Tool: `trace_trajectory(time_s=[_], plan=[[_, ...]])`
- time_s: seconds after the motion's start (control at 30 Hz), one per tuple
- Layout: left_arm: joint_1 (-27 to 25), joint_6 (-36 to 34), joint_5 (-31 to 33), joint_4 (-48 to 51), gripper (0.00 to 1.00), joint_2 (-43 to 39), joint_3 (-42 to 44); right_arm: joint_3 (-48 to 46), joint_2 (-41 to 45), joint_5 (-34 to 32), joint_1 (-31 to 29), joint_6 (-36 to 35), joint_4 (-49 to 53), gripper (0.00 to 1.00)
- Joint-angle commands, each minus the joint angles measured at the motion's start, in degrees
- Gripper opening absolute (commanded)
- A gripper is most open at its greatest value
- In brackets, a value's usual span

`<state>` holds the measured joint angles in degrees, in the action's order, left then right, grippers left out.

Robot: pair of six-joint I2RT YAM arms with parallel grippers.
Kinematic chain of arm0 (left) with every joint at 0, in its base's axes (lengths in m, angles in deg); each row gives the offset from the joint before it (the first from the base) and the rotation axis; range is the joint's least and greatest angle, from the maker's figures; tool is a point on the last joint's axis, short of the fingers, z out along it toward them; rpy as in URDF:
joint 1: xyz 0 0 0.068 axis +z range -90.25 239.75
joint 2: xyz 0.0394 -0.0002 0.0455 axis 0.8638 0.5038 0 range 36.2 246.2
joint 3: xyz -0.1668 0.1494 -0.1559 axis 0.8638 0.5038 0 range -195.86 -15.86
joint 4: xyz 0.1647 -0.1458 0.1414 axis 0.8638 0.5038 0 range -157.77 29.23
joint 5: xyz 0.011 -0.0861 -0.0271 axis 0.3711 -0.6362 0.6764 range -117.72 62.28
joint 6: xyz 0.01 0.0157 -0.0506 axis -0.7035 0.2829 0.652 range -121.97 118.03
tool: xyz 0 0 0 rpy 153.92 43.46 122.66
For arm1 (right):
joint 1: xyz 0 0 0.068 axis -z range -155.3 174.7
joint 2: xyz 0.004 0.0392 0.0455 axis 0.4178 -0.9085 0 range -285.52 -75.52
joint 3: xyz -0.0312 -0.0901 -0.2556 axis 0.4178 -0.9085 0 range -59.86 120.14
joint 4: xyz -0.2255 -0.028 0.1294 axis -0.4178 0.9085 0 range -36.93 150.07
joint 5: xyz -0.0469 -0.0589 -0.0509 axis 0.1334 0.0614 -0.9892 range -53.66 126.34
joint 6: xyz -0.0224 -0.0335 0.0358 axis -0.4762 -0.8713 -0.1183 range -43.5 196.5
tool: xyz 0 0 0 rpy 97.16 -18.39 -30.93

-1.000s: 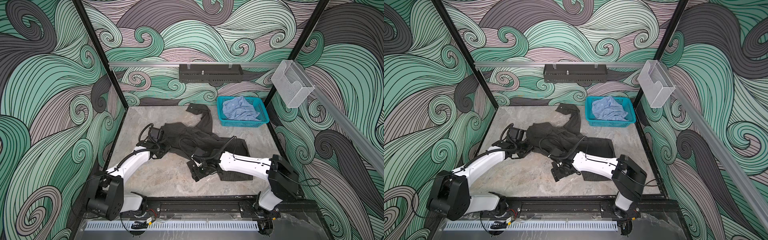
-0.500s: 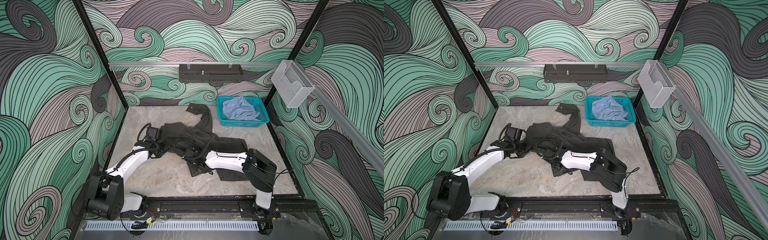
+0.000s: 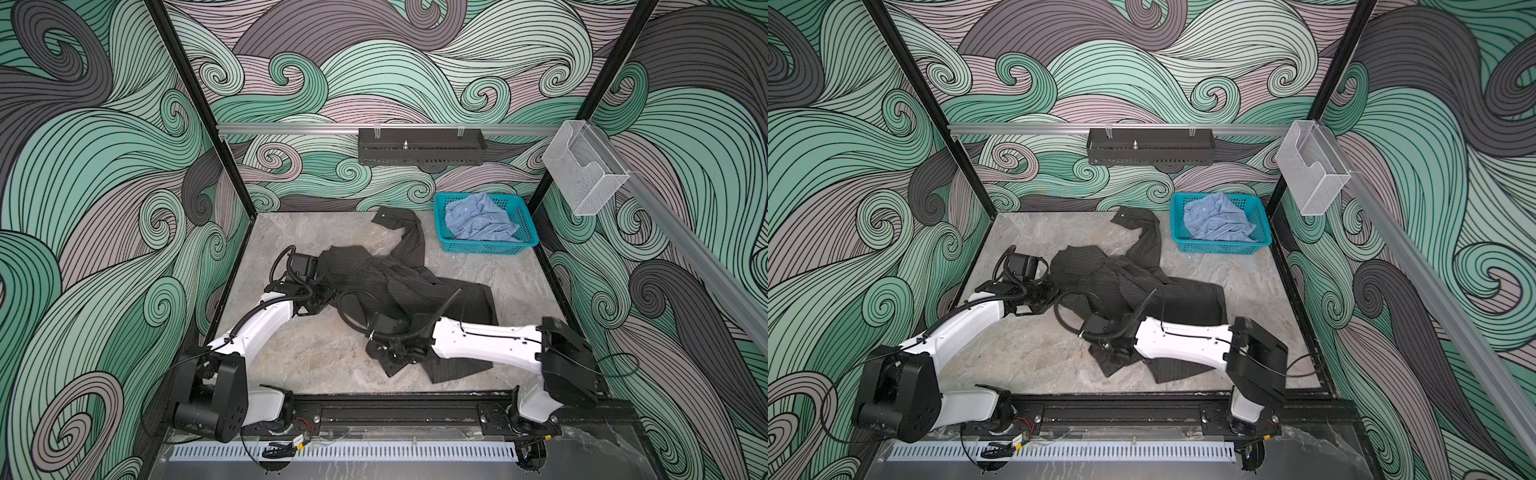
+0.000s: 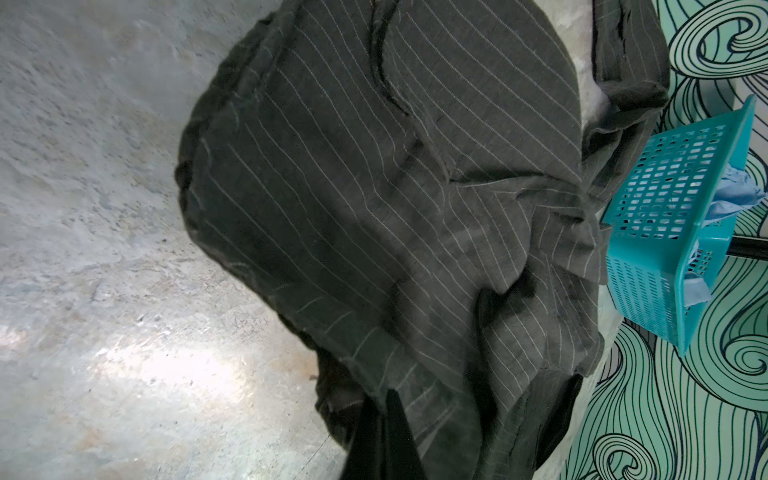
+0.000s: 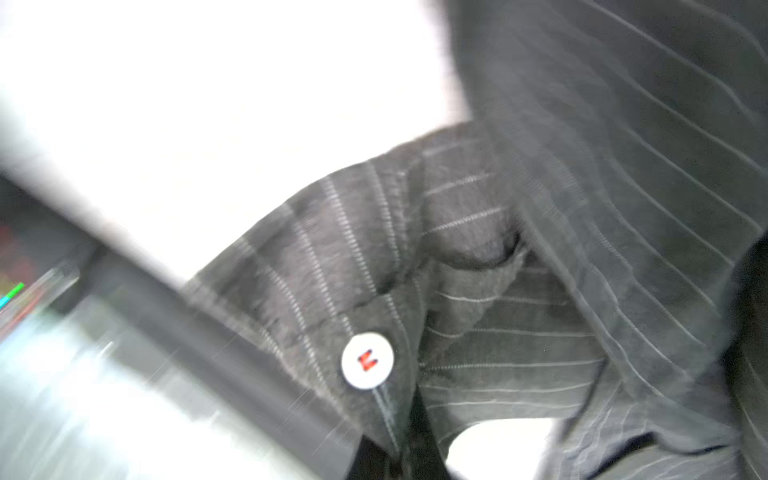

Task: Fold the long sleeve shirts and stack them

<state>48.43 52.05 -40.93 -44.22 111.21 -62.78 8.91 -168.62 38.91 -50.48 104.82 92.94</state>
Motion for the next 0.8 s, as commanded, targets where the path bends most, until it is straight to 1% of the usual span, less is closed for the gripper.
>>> trace_trajectory(time_s=[0.0,0.07,0.13,0.17,0.2,0.23,0.27,0.33,0.37,0.43,0.47,0.53,0.6,0.67,0.77], plan=[[1.4,-1.6,-1.2,1.9,0.0,-2.0,-1.3,3.7,1.1,10.5,-8.6,-8.0,0.9,0.0],[2.3,-2.0,-1.5,2.7,0.0,-2.6,-1.2,5.8,-0.3,12.3,-12.3,-9.5,0.6,0.0],[3.7,-2.5,-2.0,3.5,0.0,-3.6,-1.2,7.0,-1.9,12.1,-14.0,-10.6,0.8,0.02],[4.2,-2.8,-2.1,3.9,0.0,-4.2,-1.2,6.9,-2.4,11.3,-14.0,-10.4,1.0,0.22],[4.7,-3.0,-2.2,4.1,0.0,-4.9,-0.9,6.5,-2.6,10.0,-13.9,-10.1,1.1,0.38],[5.1,-3.3,-2.3,4.4,0.0,-5.3,-0.8,6.2,-2.3,8.3,-13.7,-9.7,1.3,0.49],[5.5,-3.5,-2.3,4.8,0.0,-5.8,-0.6,5.7,-1.4,5.6,-13.4,-8.9,1.8,0.59],[6.2,-4.0,-2.4,5.5,0.0,-6.4,-0.5,3.5,1.6,1.7,-11.7,-6.1,1.7,0.7],[6.4,-4.2,-2.5,5.7,0.0,-6.6,-0.4,2.0,3.9,-0.6,-9.9,-3.6,2.0,0.74],[6.8,-4.4,-2.7,6.0,0.0,-6.8,-0.2,-2.3,9.3,-5.3,-6.2,2.1,2.1,0.79],[7.0,-4.5,-2.8,6.2,0.0,-6.9,0.1,-5.1,12.8,-7.6,-4.0,5.9,2.5,0.8],[7.1,-4.5,-2.9,6.3,0.0,-7.3,0.3,-11.2,20.2,-9.4,1.3,14.6,2.9,0.79],[7.2,-4.7,-2.9,6.8,0.0,-7.5,0.5,-19.8,28.9,-10.4,6.8,26.7,4.4,0.77],[7.4,-5.0,-2.8,7.2,0.0,-7.7,0.6,-27.4,38.0,-10.8,10.6,38.0,7.3,0.73],[7.7,-5.7,-2.5,8.1,0.0,-8.2,0.6,-35.6,49.5,-10.6,12.4,50.6,12.1,0.67]])
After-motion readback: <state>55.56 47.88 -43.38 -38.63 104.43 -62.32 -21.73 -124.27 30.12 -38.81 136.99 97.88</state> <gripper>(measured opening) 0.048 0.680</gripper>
